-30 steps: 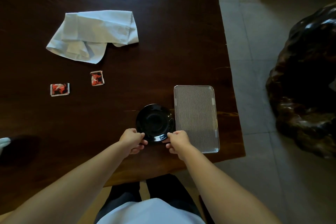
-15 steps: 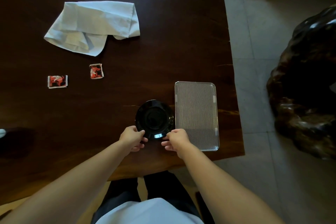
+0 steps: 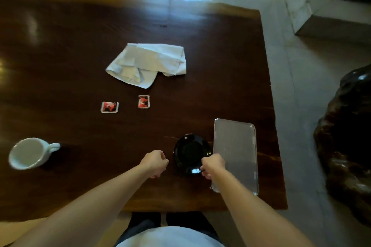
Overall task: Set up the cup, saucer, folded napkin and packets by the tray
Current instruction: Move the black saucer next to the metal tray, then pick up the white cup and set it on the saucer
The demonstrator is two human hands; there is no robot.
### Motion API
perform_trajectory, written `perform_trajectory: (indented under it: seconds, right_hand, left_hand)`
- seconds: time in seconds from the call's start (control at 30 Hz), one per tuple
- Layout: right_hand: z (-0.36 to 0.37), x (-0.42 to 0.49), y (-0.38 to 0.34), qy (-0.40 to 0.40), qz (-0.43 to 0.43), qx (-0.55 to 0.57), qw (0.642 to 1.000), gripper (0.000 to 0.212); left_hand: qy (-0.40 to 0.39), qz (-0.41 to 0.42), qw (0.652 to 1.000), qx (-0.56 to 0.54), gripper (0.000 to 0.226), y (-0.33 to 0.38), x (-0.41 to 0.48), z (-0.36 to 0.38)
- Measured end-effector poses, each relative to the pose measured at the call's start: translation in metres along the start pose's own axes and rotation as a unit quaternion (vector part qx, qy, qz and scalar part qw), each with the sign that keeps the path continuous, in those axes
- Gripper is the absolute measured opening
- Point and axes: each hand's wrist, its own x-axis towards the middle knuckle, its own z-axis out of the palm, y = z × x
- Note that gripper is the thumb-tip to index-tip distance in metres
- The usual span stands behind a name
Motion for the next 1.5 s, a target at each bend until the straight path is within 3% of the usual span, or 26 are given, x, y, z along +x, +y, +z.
perform_trajectory:
  seconds: [0.17,0.27,0.5,1.1,1.3,1.5]
  right_hand:
    - [0.03,-0.029,-0.061,-0.002,-0.109,-0.106,0.988,0.018]
    - [0.062,-0.048,-0.098,-0.012,-0.198,-0.193,0.961,0.015]
    - [0.15,-0.085,-0.153,-0.062,-0.33,-0.271,0.902,0.006]
    - [0.36,-0.122,-0.231,-0.144,-0.399,-0.449,0.787,0.017]
    - [0.419,-0.126,-0.25,-0.176,-0.416,-0.471,0.758,0.045]
    - [0.452,-0.127,-0.256,-0.242,-0.43,-0.524,0.695,0.075]
  left_hand:
    - [0.071,0.013,0.997,0.002,0.018,-0.022,-0.024,-0.054]
    - [0.111,-0.006,0.993,-0.033,0.016,-0.047,-0.036,-0.086]
    - [0.166,-0.08,0.976,-0.12,0.01,-0.129,-0.06,-0.138]
    - [0.192,-0.161,0.921,-0.298,0.012,-0.303,-0.048,-0.168]
    - [0.211,-0.177,0.889,-0.366,0.014,-0.333,-0.04,-0.179]
    - [0.215,-0.155,0.853,-0.449,0.044,-0.349,-0.031,-0.191]
